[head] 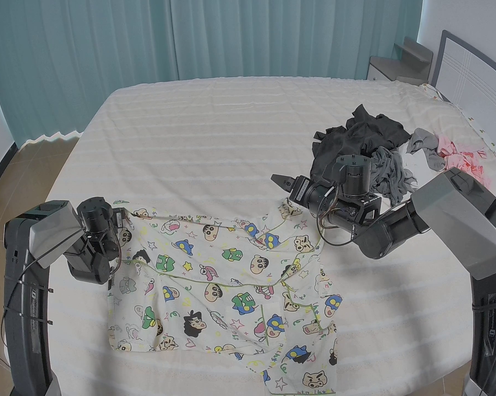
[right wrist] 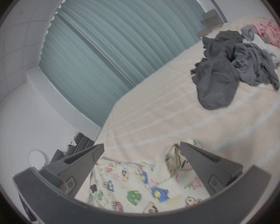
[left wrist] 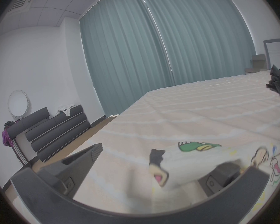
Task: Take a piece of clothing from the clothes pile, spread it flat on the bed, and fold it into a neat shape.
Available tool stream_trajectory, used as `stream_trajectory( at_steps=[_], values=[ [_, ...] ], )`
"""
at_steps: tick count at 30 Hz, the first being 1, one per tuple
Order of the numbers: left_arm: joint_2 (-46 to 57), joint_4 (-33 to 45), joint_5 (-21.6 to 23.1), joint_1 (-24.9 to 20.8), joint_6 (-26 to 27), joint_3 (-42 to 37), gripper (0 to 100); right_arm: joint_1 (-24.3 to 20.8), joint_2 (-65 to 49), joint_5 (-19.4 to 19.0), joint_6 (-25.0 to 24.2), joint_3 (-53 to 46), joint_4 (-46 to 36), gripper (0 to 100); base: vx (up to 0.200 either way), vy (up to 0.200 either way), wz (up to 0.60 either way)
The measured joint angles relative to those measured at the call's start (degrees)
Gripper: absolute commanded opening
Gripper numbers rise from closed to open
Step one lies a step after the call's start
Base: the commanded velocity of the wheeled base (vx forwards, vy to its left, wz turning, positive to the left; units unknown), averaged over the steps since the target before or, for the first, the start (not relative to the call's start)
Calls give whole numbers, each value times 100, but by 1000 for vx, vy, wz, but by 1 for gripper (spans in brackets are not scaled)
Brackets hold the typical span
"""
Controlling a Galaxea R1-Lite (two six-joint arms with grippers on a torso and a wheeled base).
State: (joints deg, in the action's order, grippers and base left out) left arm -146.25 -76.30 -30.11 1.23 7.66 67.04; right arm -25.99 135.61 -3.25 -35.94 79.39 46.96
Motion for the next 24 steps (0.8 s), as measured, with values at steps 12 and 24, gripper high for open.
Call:
stream_trajectory(
  at_steps=[12,24],
  values=[
    [144,251,105,675,-55,223,100,494,-650,-156,-383,-662,-443,100,0,0,0],
    [758,2484,709,594,-1069,154,100,827,-1430,-857,-610,-2330,-317,100,0,0,0]
  ],
)
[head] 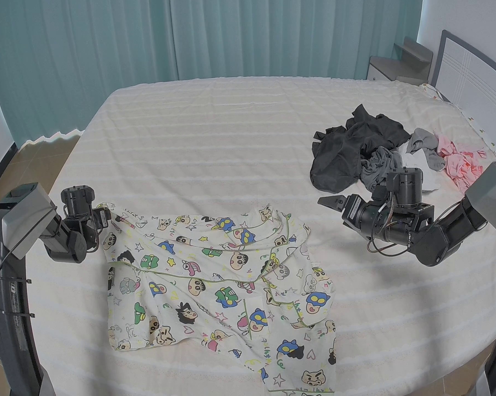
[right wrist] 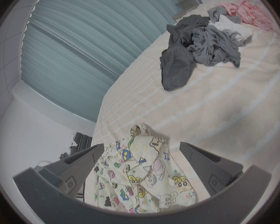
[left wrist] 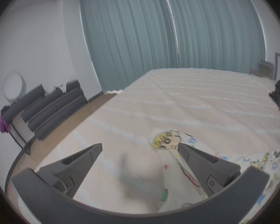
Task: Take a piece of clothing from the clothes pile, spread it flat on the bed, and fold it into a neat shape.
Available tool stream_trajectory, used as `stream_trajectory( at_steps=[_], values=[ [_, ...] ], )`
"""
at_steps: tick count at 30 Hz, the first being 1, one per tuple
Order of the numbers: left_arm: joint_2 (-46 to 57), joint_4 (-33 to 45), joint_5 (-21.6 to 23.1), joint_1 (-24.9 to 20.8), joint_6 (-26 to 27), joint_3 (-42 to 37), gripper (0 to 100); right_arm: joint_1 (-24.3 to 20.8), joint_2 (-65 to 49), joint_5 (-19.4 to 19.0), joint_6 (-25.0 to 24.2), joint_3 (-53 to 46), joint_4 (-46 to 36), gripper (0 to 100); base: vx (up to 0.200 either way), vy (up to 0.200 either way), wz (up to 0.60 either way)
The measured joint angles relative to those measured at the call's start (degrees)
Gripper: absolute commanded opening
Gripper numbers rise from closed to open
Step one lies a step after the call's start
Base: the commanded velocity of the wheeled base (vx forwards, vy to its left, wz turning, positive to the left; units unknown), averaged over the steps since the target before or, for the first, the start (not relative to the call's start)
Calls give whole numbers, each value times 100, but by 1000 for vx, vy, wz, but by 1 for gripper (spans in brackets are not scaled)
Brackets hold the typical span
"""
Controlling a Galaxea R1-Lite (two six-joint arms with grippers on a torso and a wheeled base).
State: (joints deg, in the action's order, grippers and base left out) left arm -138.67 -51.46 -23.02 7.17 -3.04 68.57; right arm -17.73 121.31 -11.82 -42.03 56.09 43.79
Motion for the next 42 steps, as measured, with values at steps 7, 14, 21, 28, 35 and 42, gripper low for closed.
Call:
stream_trajectory(
  at_steps=[7,14,21,28,35,42],
  values=[
    [567,2039,473,-146,-1825,422,100,73,27,-402,-1,-273,-38,100,0,0,0],
    [1193,3822,1265,-185,-3613,1158,100,91,383,-656,82,-361,-187,100,0,0,0],
    [1941,4743,2266,-183,-5014,1228,100,72,713,-1007,119,-384,-222,100,0,0,0],
    [2571,4361,2515,-211,-5253,-49,100,-62,870,-1133,130,-343,-219,100,0,0,0],
    [3156,3014,2671,-304,-5592,-1946,100,-236,942,-1170,144,-293,-16,100,0,0,0],
    [3823,1576,2750,-550,-6010,-3586,100,-479,931,-1170,158,-417,597,100,0,0,0]
  ],
)
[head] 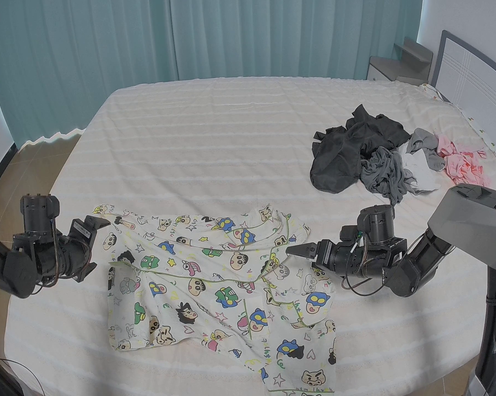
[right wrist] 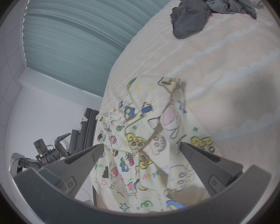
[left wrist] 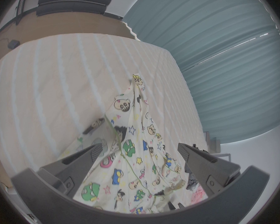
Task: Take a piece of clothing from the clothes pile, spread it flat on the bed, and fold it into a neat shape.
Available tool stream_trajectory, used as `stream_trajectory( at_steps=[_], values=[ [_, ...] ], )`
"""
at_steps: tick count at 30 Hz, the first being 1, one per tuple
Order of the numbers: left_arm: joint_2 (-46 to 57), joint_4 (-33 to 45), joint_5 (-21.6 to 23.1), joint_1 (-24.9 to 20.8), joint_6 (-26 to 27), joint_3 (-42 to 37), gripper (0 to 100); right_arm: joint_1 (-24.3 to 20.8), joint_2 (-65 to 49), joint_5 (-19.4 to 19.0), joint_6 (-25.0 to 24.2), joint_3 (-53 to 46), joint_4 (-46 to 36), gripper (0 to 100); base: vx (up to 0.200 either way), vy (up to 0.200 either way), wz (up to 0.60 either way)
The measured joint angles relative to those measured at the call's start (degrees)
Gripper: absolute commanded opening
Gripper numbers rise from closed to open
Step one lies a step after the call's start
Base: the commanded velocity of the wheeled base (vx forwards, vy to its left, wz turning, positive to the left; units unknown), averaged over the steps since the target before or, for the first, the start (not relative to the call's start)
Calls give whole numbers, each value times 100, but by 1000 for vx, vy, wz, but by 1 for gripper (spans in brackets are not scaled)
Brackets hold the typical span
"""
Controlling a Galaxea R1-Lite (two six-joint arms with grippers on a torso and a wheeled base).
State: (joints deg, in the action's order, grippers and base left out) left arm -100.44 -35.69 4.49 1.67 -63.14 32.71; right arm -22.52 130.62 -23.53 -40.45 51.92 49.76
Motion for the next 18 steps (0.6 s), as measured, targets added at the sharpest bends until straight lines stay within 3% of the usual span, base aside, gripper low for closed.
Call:
stream_trajectory(
  at_steps=[5,18],
  values=[
    [524,-224,33,-367,-424,-636,100,-315,-28,2,20,-140,166,100,0,0,0],
    [970,-260,27,-546,-480,-917,100,-535,179,-6,-2,87,-280,100,0,0,0]
  ],
)
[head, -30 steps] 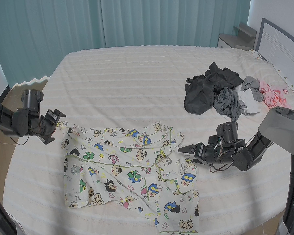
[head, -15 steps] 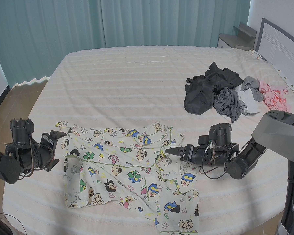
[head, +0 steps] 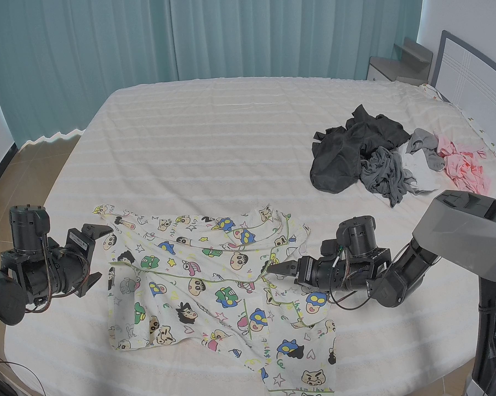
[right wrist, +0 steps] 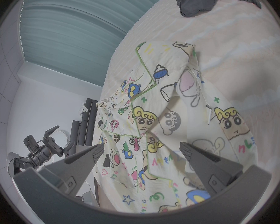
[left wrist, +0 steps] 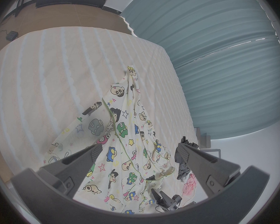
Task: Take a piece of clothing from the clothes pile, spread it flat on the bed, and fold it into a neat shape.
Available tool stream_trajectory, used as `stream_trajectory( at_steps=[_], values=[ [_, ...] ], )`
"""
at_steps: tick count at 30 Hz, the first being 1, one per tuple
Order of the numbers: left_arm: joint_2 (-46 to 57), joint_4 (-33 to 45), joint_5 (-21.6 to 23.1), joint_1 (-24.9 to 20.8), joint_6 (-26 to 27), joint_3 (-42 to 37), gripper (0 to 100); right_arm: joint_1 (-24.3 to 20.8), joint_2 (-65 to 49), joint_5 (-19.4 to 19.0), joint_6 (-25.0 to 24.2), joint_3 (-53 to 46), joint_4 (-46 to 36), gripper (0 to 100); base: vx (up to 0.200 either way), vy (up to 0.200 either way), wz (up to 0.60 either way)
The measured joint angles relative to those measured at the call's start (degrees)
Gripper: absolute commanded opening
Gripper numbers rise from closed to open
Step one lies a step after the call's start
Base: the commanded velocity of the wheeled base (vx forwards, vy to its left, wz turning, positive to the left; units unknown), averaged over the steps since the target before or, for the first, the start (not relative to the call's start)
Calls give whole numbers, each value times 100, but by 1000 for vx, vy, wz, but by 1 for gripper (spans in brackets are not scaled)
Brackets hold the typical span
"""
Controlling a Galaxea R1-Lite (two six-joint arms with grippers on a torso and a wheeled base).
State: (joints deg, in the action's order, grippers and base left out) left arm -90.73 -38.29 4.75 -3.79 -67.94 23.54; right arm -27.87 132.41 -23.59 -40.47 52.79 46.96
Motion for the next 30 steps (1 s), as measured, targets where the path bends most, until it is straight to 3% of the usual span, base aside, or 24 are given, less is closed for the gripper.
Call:
stream_trajectory(
  at_steps=[8,14,21,30],
  values=[
    [88,-2,0,0,-5,-22,100,-13,-658,-13,-17,-660,589,100,0,0,0],
    [187,0,6,-6,0,-102,100,238,-901,13,-1,-896,764,100,0,0,0],
    [210,0,9,-9,0,-127,100,380,-490,27,51,-734,789,100,0,0,0],
    [201,0,6,-9,0,-130,100,166,90,60,117,-196,435,100,0,0,0]
  ],
)
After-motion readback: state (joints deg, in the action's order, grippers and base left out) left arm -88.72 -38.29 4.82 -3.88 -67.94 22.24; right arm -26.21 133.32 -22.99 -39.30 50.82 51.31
